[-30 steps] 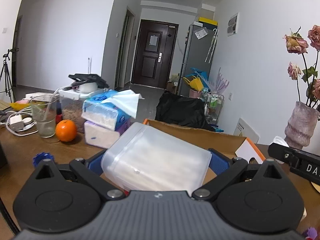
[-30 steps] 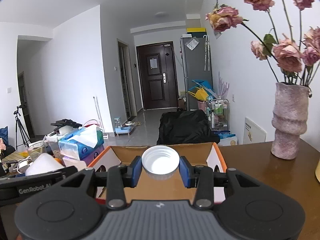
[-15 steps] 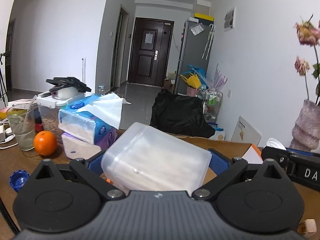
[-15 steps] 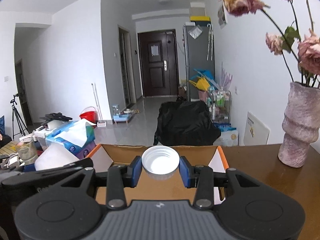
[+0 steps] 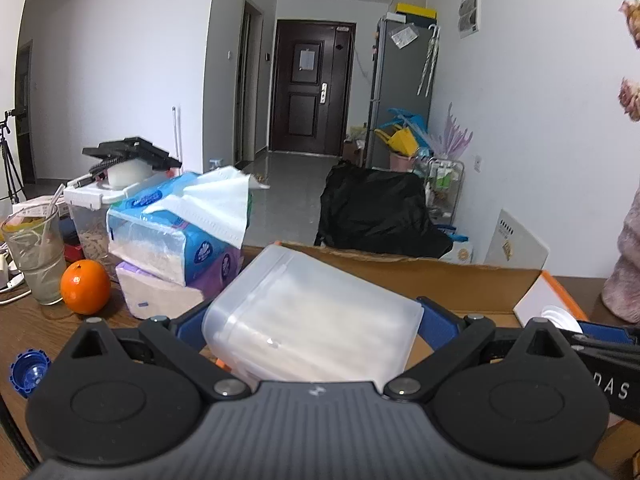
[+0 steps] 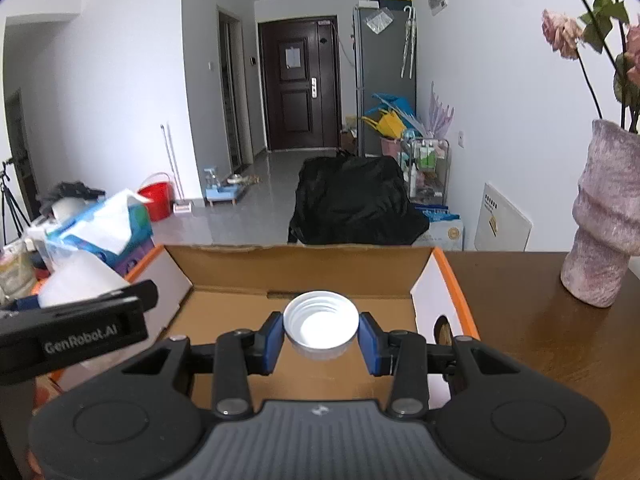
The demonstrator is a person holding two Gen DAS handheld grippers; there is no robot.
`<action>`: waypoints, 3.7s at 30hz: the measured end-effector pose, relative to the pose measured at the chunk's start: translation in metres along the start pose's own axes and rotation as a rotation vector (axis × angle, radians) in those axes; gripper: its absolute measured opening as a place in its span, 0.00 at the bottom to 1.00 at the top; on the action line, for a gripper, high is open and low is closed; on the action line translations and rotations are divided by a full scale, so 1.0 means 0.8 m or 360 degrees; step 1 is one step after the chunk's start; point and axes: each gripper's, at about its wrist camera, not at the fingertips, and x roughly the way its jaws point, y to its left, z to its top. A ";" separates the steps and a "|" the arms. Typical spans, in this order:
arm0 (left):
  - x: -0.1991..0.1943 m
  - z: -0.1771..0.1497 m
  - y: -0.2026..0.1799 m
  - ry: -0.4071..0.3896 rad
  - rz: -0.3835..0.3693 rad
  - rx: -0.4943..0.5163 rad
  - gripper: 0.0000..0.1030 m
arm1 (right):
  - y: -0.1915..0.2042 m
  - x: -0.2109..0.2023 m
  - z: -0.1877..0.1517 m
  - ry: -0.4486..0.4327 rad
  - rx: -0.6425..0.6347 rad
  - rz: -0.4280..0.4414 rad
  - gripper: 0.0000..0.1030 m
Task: Organize rigid objects
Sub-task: 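Carry box and cap into the red cardboard box, opening both tools to release, then withdraw both open tools from the cardboard box back over the table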
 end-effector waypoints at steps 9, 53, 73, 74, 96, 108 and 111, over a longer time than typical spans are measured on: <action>0.014 -0.014 -0.008 0.0040 0.0043 0.0092 0.99 | 0.005 0.032 -0.019 0.0099 -0.0030 -0.0034 0.38; -0.059 0.006 0.046 0.0039 0.0061 -0.0116 1.00 | 0.009 -0.050 -0.026 -0.0008 -0.0024 -0.0065 1.00; -0.148 -0.035 0.066 0.0024 0.0080 -0.0109 1.00 | -0.012 -0.150 -0.077 -0.0131 0.0009 -0.0046 1.00; -0.151 -0.036 0.065 0.0024 0.0079 -0.0107 1.00 | -0.012 -0.155 -0.080 -0.0136 0.0001 -0.0043 1.00; -0.247 -0.114 0.054 0.0116 0.0043 -0.0063 1.00 | -0.031 -0.262 -0.173 -0.0102 -0.0051 -0.0028 1.00; -0.302 -0.152 0.035 0.0164 -0.0024 -0.0032 1.00 | -0.050 -0.316 -0.225 -0.0054 -0.0050 -0.0056 1.00; -0.313 -0.160 0.031 0.0172 -0.0041 -0.0015 1.00 | -0.054 -0.325 -0.233 -0.0041 -0.0047 -0.0066 1.00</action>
